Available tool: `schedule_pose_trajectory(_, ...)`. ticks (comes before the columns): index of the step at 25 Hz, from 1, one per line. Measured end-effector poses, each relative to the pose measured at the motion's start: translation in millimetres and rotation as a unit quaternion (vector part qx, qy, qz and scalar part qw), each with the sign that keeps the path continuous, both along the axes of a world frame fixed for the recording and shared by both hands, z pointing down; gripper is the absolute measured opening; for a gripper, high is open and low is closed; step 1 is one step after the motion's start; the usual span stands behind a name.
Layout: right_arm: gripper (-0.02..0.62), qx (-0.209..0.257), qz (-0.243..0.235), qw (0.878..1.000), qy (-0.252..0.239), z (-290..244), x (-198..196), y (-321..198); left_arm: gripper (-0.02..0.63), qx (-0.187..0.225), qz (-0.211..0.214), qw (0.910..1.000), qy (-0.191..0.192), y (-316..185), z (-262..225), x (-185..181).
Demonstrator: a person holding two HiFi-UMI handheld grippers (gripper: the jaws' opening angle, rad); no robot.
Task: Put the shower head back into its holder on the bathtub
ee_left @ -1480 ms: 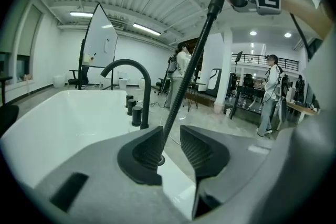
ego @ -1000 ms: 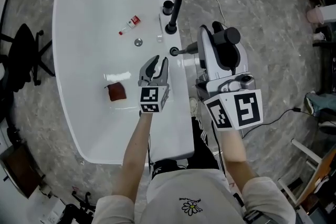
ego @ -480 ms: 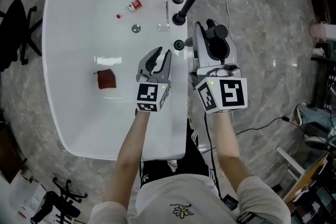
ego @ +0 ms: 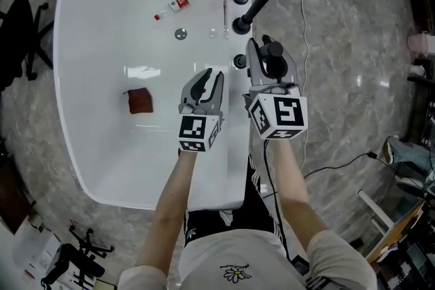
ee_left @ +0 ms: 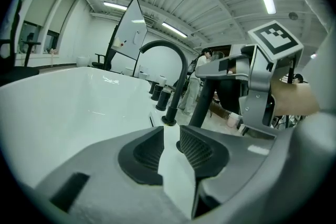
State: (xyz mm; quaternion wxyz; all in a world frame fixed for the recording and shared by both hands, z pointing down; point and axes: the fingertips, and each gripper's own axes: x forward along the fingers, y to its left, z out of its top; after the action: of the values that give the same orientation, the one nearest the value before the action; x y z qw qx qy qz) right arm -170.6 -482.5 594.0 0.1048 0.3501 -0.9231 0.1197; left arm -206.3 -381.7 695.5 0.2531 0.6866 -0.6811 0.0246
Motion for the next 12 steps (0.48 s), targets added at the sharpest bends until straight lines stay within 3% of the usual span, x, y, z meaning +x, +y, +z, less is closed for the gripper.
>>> schedule_pose_trajectory(12,0.118,0.024,-0.031,0.995,0.088,57,-8,24,0.091,-0.001,-0.002,1.0000,0.007,6,0,7)
